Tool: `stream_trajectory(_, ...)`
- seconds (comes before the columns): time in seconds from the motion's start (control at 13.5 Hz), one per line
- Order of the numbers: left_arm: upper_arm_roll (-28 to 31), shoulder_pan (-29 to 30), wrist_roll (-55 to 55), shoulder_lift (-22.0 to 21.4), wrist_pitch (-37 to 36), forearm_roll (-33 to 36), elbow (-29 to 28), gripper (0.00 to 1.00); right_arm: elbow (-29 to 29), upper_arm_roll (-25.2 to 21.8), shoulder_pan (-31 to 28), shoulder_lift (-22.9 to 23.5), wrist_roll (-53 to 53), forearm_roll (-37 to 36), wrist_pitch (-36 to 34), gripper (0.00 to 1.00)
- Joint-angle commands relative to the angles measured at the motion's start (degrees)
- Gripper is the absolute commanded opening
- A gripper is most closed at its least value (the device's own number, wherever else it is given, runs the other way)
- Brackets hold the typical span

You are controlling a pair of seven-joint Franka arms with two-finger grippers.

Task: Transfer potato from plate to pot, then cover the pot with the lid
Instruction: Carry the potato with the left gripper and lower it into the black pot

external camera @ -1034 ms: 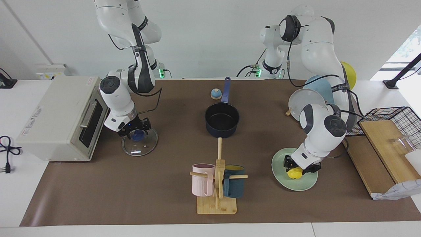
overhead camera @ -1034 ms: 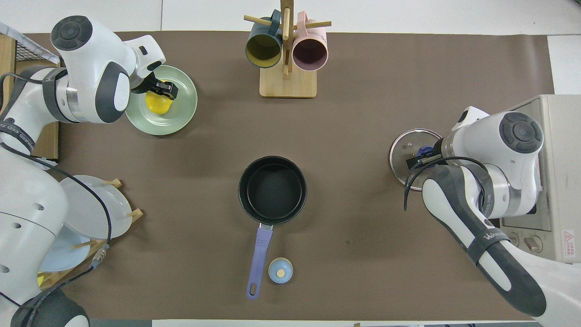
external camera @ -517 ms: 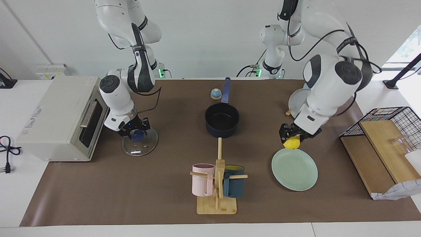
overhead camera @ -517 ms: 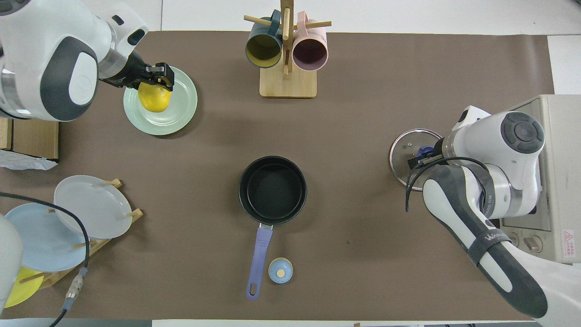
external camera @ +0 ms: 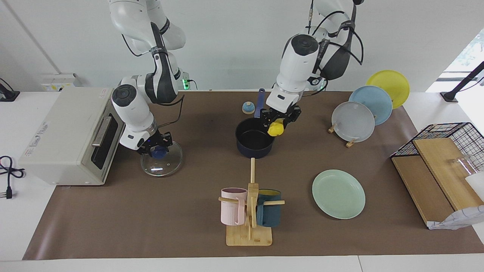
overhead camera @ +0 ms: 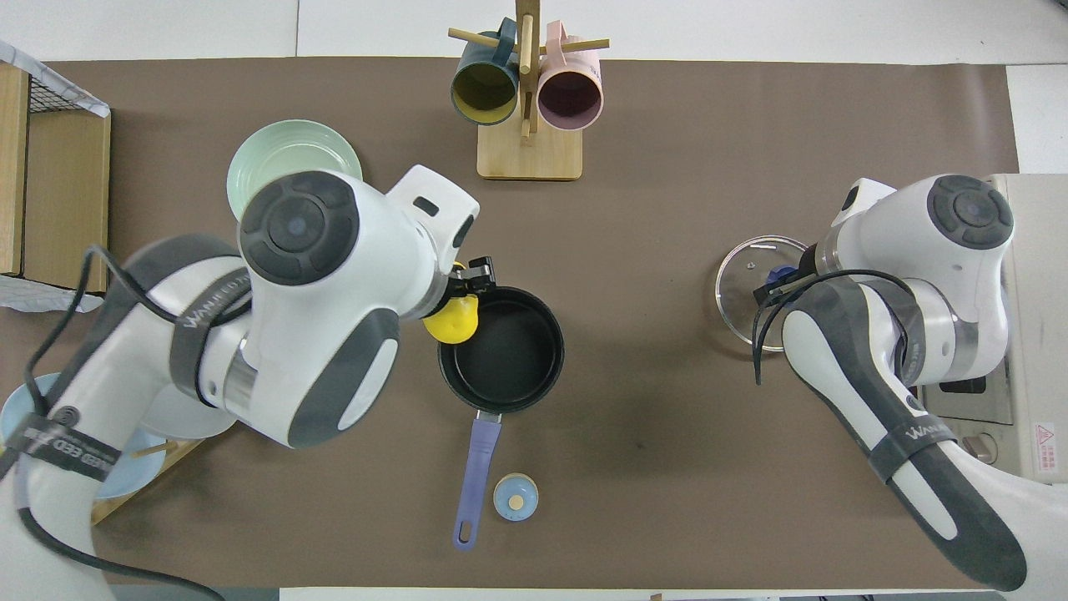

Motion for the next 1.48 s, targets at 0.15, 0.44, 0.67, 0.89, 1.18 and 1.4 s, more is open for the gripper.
stream_trajectory(0.15, 1.1, -4.0, -1.2, -0.9, 13.3, -0.7, -11.3, 0.00, 19.1, 0.1, 0.7, -0.7, -1.1, 0.2, -21.4, 0.00)
stream_trajectory(0.44, 1.3, -6.9, -1.6, 0.7, 17.1, -0.4, -15.0, 0.00, 22.0, 0.1, 1.5, -1.7, -0.3, -0.1, -27.1, 0.00)
stream_trajectory(0.67, 1.3, -7.4, -1.8, 1.9, 19.4, -0.3, -16.5, 0.00, 21.8, 0.2, 2.4, -2.0, 3.3, 0.0, -27.7, 0.00)
stream_trajectory(0.89, 1.4, -8.8, -2.4, 3.8, 21.5, -0.2, -17.1, 0.00, 21.8, 0.2, 3.7, -2.2, 4.9, 0.0, -28.5, 0.00)
stream_trajectory(1.18, 1.4, -9.8, -5.2, 5.8, 22.7, 2.9, -17.1, 0.00, 22.1, 0.2, 4.5, -2.2, 4.9, 0.0, -29.6, 0.00)
stream_trajectory(1.4, 1.4, -10.6, -4.7, 5.9, 22.5, 3.5, -17.5, 0.00, 22.4, 0.2, 5.7, -2.2, 7.8, -0.1, -29.8, 0.00)
